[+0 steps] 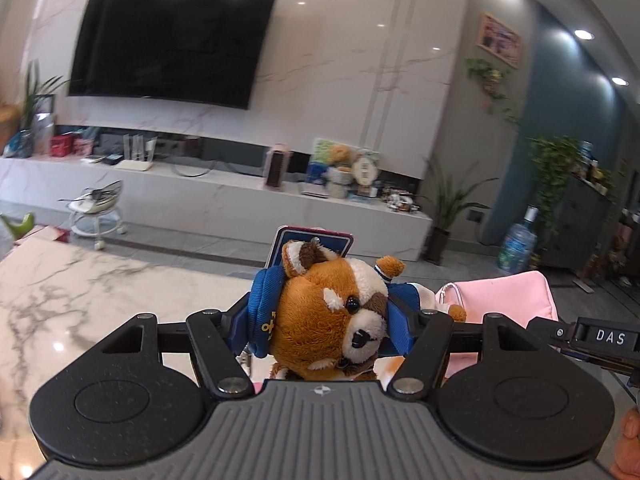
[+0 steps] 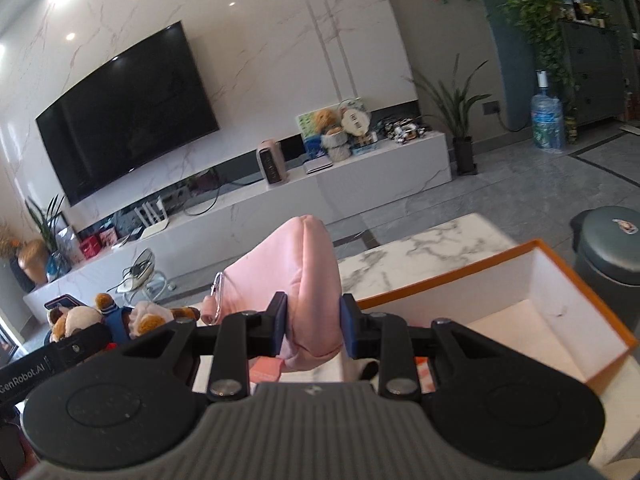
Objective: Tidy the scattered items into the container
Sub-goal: 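Lift and carry the raccoon keychain and pink pouch with both tools over the box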
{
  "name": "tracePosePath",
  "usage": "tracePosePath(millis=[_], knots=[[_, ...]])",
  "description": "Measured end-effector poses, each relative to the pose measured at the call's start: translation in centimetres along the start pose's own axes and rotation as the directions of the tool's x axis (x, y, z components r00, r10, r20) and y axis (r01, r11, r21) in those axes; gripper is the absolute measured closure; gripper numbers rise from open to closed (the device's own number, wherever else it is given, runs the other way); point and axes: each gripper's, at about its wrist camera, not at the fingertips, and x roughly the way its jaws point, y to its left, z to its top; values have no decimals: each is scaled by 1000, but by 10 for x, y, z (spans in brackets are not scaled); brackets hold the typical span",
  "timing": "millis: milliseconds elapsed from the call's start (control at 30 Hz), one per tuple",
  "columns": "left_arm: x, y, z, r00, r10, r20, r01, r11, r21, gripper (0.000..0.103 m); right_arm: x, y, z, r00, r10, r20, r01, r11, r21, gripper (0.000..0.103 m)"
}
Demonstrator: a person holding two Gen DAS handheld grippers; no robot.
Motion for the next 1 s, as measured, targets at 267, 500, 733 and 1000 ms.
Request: tracePosePath(millis=[267, 500, 733, 1000], knots=[[12, -64, -16, 993, -111, -42, 114, 991, 67, 26, -35, -62, 2, 993, -114, 37, 113, 993, 40, 72], [43, -107, -33, 984, -132, -116, 148, 979, 139, 26, -31, -109, 0, 985, -171, 12, 169, 982, 88, 72], [81, -136, -51, 977, -109, -184, 147, 966, 211, 26, 7, -147, -1, 981, -185, -51, 190, 973, 133, 72], [124, -147, -74, 962, -84, -259, 156, 950, 272, 26, 76, -178, -5, 967, -190, -171, 213, 968, 131, 72]])
